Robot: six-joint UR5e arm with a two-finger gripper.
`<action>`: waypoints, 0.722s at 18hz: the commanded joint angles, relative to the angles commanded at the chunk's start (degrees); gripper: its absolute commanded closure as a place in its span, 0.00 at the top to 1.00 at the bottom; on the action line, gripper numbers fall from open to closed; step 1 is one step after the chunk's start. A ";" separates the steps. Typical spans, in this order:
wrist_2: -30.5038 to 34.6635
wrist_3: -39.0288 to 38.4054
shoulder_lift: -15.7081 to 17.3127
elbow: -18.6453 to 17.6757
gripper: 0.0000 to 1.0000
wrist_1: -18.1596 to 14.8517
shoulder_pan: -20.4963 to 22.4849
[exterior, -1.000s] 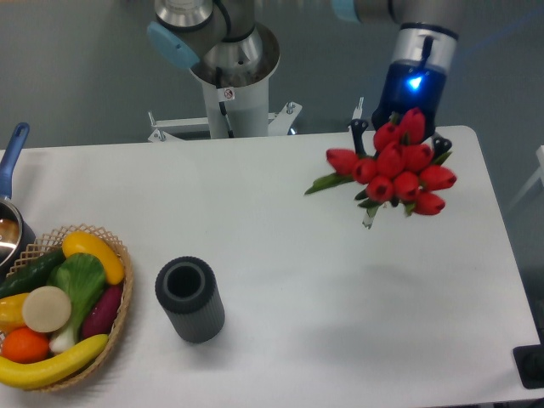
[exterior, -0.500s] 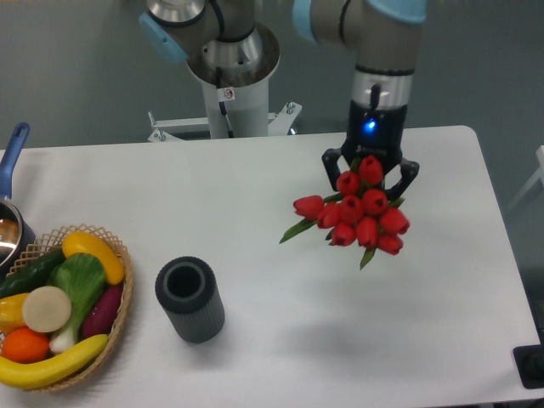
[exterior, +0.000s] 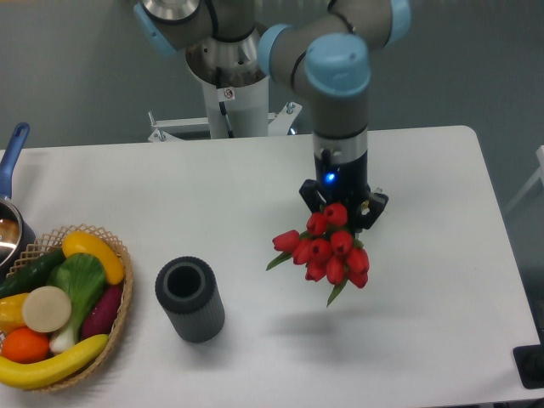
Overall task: Place the flowers on the table
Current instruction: 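Lower the bouquet and lay it flat on the table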
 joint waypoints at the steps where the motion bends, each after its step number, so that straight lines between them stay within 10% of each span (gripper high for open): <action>1: 1.06 0.00 -0.97 0.09 0.39 0.00 -0.44; 13: 7.14 -0.17 -12.66 2.64 0.39 0.17 -4.93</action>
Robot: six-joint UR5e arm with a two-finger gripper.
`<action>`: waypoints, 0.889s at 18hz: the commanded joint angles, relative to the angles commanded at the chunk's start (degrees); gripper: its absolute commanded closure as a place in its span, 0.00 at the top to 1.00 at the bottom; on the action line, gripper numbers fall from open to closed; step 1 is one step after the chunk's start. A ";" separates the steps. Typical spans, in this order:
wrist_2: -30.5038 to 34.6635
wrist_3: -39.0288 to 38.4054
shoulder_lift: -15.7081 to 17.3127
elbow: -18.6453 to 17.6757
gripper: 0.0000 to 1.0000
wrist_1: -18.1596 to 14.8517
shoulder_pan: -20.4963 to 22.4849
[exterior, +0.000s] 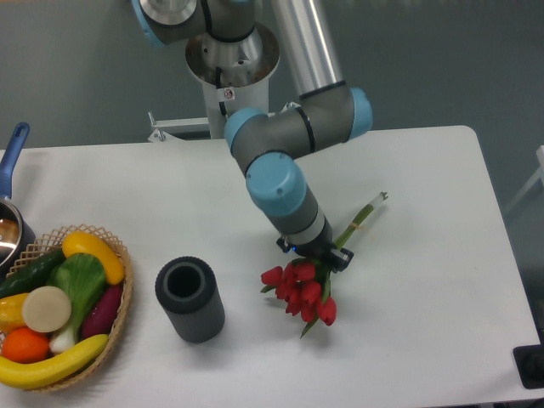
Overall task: Place the flowers on the table
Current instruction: 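Lower the bouquet and lay it flat on the table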
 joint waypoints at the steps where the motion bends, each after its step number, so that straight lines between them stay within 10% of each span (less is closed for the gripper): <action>1: -0.62 -0.09 -0.44 0.26 0.39 0.00 0.00; 11: -0.97 -0.44 -2.73 0.97 0.47 0.09 0.00; 13: -0.97 0.17 -2.82 0.97 0.94 0.18 0.00; 16: -1.24 -0.09 -2.38 1.06 1.00 0.35 0.17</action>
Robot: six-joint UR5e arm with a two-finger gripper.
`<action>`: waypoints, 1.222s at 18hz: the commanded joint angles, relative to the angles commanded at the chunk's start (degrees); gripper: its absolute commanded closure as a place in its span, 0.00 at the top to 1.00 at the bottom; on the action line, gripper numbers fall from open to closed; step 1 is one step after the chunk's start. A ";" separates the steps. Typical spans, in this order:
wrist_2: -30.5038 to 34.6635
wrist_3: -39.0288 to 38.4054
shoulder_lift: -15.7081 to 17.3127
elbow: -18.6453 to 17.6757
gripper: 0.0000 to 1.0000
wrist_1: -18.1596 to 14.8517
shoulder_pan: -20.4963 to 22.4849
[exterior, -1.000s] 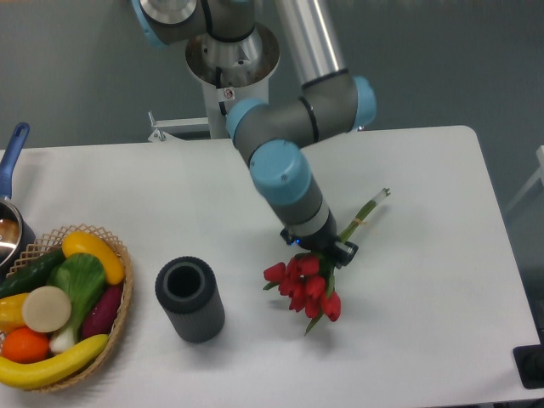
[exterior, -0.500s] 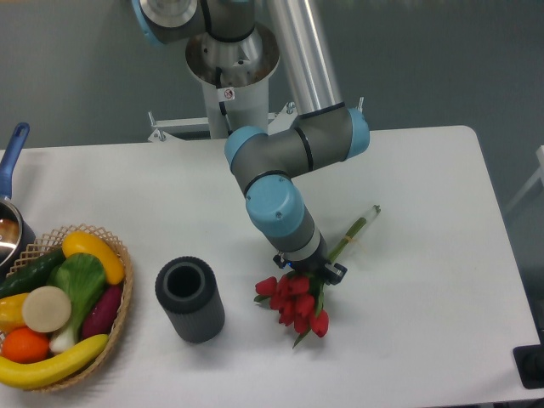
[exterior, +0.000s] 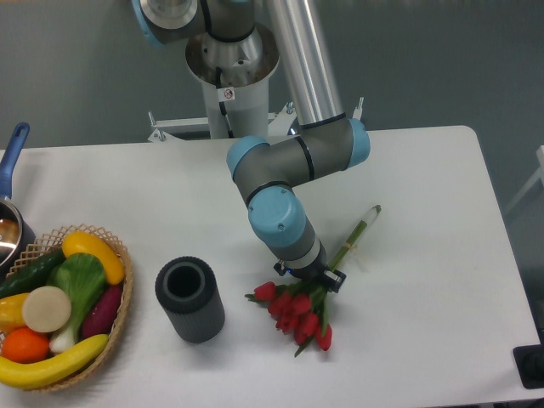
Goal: Place the flowers on the table
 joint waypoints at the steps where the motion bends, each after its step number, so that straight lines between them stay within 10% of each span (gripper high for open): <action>1: -1.05 0.00 0.44 0.00 1.00 0.00 0.09; 14: -16.61 0.26 16.69 -0.88 1.00 -1.31 8.34; 22: -18.89 10.00 24.60 -1.14 1.00 -10.18 13.53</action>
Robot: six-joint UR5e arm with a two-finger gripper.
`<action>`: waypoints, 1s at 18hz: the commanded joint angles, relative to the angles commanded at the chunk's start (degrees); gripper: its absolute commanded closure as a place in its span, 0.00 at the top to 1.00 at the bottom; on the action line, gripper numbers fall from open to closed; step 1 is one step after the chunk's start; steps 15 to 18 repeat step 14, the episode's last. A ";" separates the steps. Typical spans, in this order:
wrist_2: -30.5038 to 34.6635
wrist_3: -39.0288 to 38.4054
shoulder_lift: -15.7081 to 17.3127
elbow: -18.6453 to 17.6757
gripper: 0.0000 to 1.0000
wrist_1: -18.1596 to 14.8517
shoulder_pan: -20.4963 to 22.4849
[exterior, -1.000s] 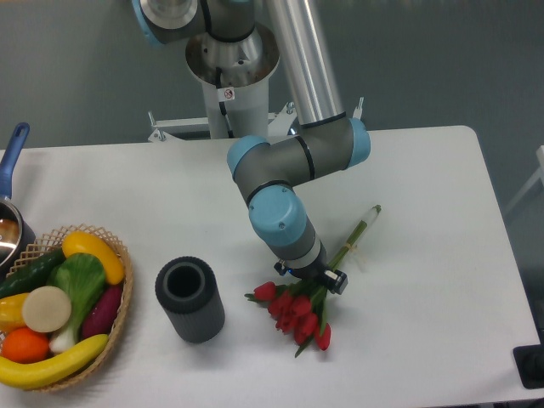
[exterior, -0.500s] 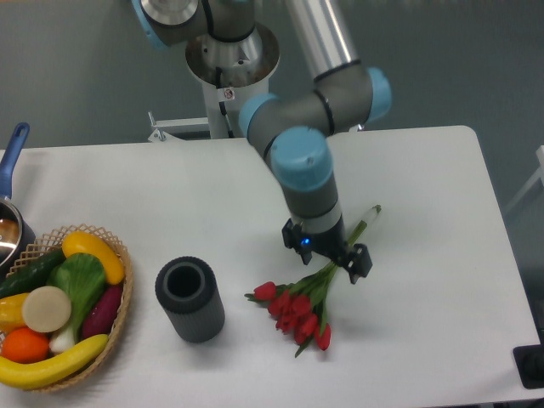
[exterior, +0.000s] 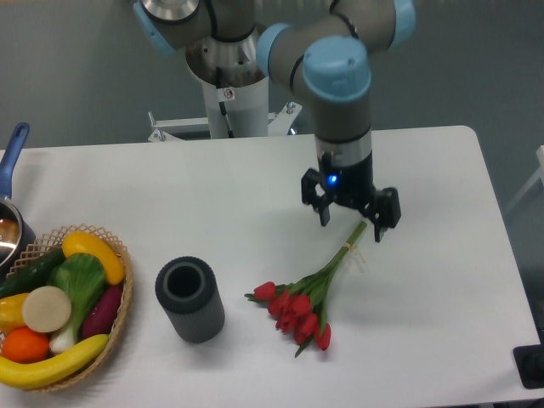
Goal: Place the flowers on the table
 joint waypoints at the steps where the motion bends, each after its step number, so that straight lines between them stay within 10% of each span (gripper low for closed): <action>1: -0.09 2.46 1.23 -0.26 1.00 -1.41 0.79; 9: -4.31 25.66 9.23 -6.06 1.00 -5.89 11.43; 18: -5.01 30.61 10.82 -7.82 1.00 -7.40 14.25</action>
